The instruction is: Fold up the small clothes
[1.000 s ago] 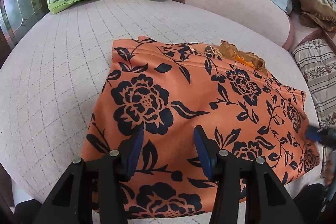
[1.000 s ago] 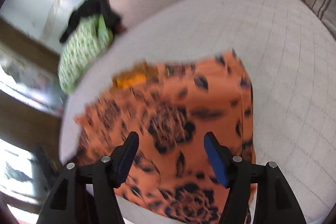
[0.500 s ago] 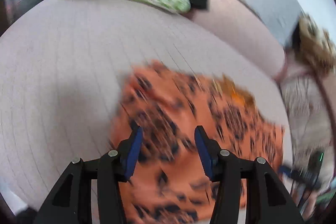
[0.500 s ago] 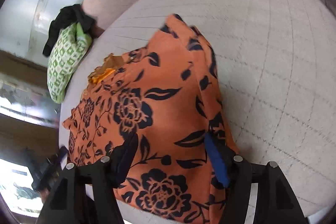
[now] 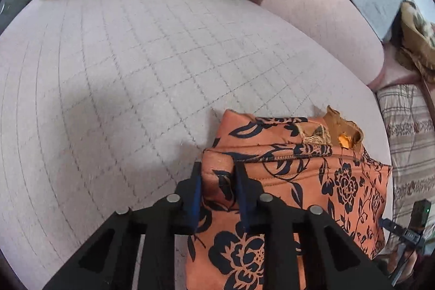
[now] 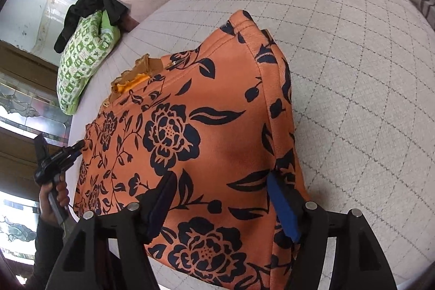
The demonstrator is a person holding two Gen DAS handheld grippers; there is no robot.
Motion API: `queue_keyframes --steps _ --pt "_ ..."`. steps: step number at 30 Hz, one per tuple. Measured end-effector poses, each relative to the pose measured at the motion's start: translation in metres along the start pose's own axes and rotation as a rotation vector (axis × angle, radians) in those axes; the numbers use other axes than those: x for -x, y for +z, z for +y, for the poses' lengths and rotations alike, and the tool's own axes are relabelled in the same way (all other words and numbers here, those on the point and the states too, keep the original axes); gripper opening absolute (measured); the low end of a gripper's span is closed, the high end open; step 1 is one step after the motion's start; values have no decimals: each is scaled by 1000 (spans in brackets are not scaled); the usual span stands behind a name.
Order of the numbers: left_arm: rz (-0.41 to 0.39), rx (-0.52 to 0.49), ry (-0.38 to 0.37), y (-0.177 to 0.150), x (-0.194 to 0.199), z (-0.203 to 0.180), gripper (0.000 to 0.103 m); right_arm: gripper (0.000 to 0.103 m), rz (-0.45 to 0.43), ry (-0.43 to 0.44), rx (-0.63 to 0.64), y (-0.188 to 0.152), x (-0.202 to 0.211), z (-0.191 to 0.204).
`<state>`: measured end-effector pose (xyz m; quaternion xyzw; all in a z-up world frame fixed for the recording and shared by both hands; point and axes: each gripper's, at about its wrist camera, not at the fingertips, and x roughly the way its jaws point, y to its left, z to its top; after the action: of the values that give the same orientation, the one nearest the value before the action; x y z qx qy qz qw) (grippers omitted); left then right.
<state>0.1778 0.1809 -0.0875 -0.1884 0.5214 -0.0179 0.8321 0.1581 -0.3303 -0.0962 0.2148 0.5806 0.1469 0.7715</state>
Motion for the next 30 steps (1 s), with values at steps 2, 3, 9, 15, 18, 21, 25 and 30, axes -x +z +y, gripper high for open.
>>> queue_keyframes --steps 2,3,9,15,18,21,25,30 --pt "-13 -5 -21 1 7 1 23 72 -3 10 -6 -1 -2 -1" --pt "-25 -5 -21 3 11 3 28 72 -5 15 -10 -1 -3 0" --pt "-55 -68 31 0 16 11 64 72 -10 23 -10 -1 -3 0" --pt "-8 -107 -11 3 -3 1 7 72 -11 23 -12 -1 -2 -2" --pt "-69 -156 -37 11 20 -17 6 72 -6 22 -9 -1 -1 -2" --pt "-201 -237 -97 23 62 -44 6 72 -9 21 0 -2 -1 -2" --pt "-219 -260 -65 29 54 -43 7 72 -18 19 -6 -3 -2 -1" --pt "-33 -219 119 17 -24 -7 15 72 -14 16 -9 -4 -2 0"
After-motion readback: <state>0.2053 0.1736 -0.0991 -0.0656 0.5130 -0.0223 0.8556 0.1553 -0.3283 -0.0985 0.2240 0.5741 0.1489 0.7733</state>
